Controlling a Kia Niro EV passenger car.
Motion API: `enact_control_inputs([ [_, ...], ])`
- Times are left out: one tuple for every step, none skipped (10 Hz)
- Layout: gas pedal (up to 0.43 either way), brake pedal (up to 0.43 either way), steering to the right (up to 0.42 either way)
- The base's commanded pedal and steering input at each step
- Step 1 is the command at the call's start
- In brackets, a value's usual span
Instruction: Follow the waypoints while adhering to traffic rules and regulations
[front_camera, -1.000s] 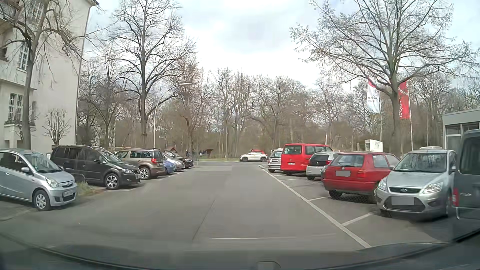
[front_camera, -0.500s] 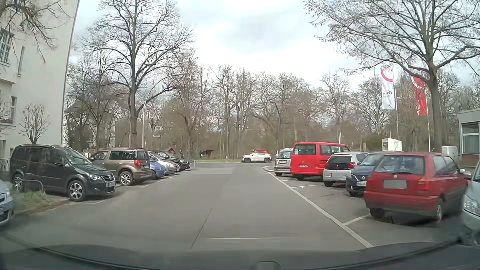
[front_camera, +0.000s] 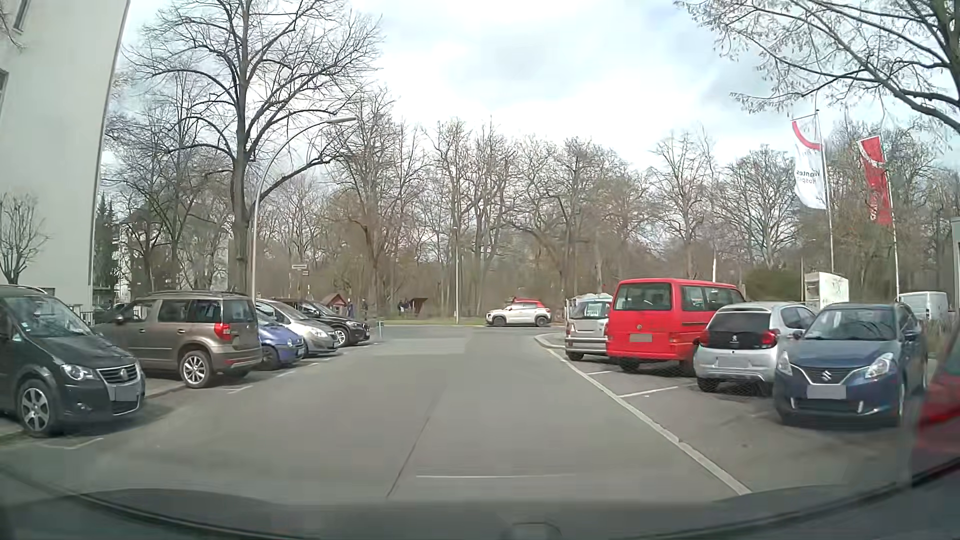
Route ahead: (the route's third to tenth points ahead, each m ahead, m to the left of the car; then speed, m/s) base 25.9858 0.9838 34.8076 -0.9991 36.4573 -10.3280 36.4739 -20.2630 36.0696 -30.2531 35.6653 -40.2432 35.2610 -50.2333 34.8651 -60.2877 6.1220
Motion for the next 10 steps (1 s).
enact_control_inputs([
  [0.0, 0.0, -0.007],
  [0.0, 0.0, -0.007],
  [0.0, 0.0, -0.006],
  [0.0, 0.0, -0.006],
  [0.0, 0.0, -0.006],
  [0.0, 0.0, -0.006],
  [0.0, 0.0, -0.005],
  [0.0, 0.0, -0.005],
  [0.0, 0.0, -0.005],
  [0.0, 0.0, -0.005],
])
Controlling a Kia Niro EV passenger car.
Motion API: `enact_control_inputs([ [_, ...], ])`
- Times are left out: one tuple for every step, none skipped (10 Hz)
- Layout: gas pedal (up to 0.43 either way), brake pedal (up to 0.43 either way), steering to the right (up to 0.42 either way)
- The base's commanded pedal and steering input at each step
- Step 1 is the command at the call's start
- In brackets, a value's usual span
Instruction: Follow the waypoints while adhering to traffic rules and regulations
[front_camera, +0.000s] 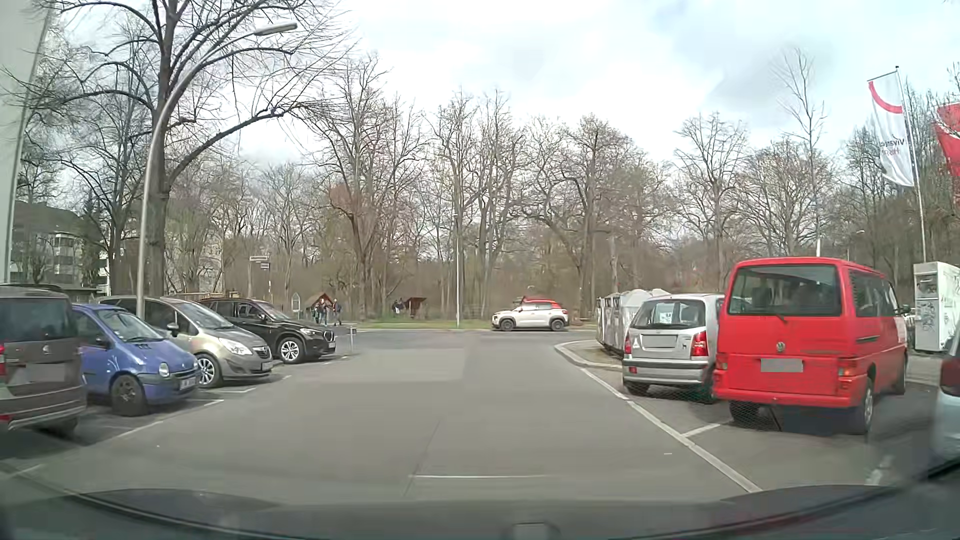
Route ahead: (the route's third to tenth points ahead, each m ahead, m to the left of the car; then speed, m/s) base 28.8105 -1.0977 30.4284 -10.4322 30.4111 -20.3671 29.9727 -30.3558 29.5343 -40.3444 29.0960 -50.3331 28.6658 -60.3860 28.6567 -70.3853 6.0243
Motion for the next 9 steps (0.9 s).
enact_control_inputs([
  [0.0, 0.0, -0.005],
  [0.0, 0.0, -0.005],
  [0.0, 0.0, -0.006],
  [0.0, 0.0, -0.005],
  [0.0, 0.0, -0.006],
  [0.0, 0.0, -0.003],
  [0.0, 0.0, -0.001],
  [0.0, 0.0, -0.001],
  [0.0, 0.0, 0.0],
])
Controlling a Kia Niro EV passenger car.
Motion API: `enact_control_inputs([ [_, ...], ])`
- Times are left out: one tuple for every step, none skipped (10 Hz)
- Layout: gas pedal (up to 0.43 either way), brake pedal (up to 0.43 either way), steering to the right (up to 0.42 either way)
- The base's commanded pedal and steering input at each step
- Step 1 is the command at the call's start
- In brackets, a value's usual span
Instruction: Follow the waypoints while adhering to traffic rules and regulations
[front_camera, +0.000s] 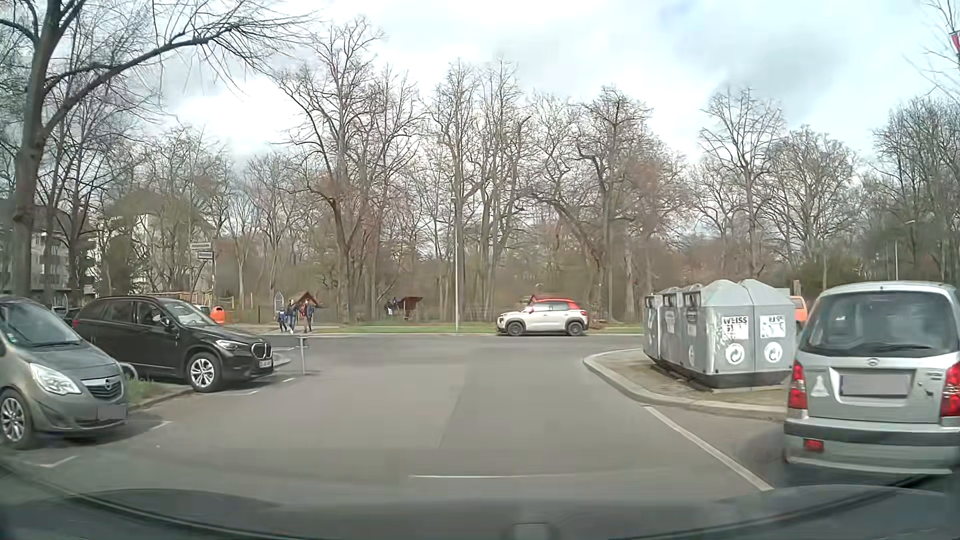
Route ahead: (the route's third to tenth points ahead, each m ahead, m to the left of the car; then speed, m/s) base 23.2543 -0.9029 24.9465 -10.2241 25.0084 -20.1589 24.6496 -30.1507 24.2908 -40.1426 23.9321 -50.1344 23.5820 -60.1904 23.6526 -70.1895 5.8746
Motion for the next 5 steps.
enact_control_inputs([
  [0.0, 0.055, 0.003],
  [0.0, 0.098, 0.006],
  [0.0, 0.122, 0.007],
  [0.0, 0.134, 0.007],
  [0.0, 0.159, 0.008],
])
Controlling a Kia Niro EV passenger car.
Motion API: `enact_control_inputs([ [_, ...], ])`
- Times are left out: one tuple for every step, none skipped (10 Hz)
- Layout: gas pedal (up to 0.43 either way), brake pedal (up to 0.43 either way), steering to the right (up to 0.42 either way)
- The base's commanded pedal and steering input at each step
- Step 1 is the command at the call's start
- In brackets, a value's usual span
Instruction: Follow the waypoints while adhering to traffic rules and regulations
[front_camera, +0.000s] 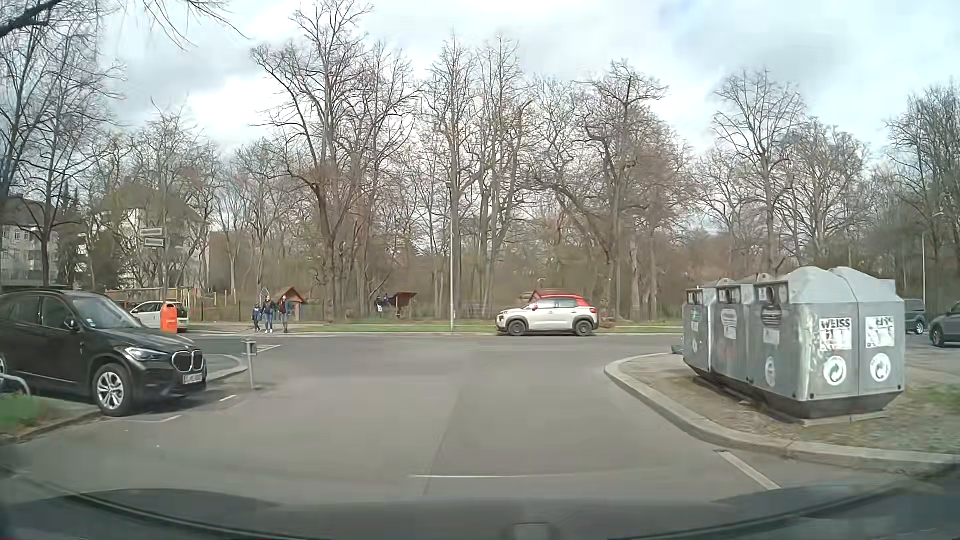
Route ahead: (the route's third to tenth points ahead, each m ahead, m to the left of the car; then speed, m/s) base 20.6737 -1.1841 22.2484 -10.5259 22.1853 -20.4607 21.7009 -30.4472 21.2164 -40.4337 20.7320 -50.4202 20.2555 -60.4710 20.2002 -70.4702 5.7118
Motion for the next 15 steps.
enact_control_inputs([
  [0.0, 0.177, 0.009],
  [0.0, 0.177, 0.008],
  [0.0, 0.177, 0.009],
  [0.0, 0.183, 0.008],
  [0.0, 0.183, 0.008],
  [0.0, 0.189, 0.007],
  [0.0, 0.189, 0.006],
  [0.0, 0.189, 0.005],
  [0.0, 0.195, 0.006],
  [0.0, 0.195, 0.005],
  [0.0, 0.195, 0.005],
  [0.0, 0.207, 0.005],
  [0.0, 0.207, 0.005],
  [0.0, 0.213, 0.006],
  [0.0, 0.201, 0.006],
])
